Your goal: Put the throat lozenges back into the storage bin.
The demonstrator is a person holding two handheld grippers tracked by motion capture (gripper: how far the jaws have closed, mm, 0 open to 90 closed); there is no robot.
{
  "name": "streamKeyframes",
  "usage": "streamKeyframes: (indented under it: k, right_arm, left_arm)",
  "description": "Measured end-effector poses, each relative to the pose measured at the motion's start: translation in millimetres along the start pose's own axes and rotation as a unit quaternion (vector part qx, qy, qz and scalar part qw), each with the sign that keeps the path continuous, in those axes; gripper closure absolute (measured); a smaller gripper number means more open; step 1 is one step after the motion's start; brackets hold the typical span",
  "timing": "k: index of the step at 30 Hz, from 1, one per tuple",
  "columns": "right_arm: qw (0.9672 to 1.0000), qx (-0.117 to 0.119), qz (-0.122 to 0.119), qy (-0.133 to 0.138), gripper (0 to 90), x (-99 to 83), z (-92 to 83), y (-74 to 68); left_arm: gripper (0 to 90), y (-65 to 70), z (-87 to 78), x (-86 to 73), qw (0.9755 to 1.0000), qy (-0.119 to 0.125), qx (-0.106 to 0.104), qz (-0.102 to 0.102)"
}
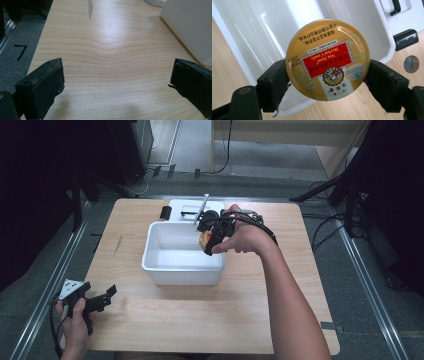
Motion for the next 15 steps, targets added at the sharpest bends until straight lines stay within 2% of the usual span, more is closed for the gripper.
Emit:
streamKeyframes:
  k: [1, 15]
  right_arm:
    - [1.0, 0.001, -0.008, -0.001, 21.8, 0.8, 3.3, 0.0]
    - [0.9997, 0.004, -0.019, -0.012, 21.7, -0.7, 23.7, 0.5]
  left_arm:
    - [0.0, 0.0, 0.0, 0.0, 1.0, 0.0, 0.0, 0.0]
    - [0.0, 0.1, 0.2, 0.0, 1.0, 0.0, -0.001, 0.0]
Point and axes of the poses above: each handheld gripper's, and its own axes: z roughly forward along the jaws, x roughly out of its top, y roughly to its right, the point moved 5 cm from there along z, roughly forward along the jaws, and after that the axes turned 3 degrees about -x, right-handed, at the moved point
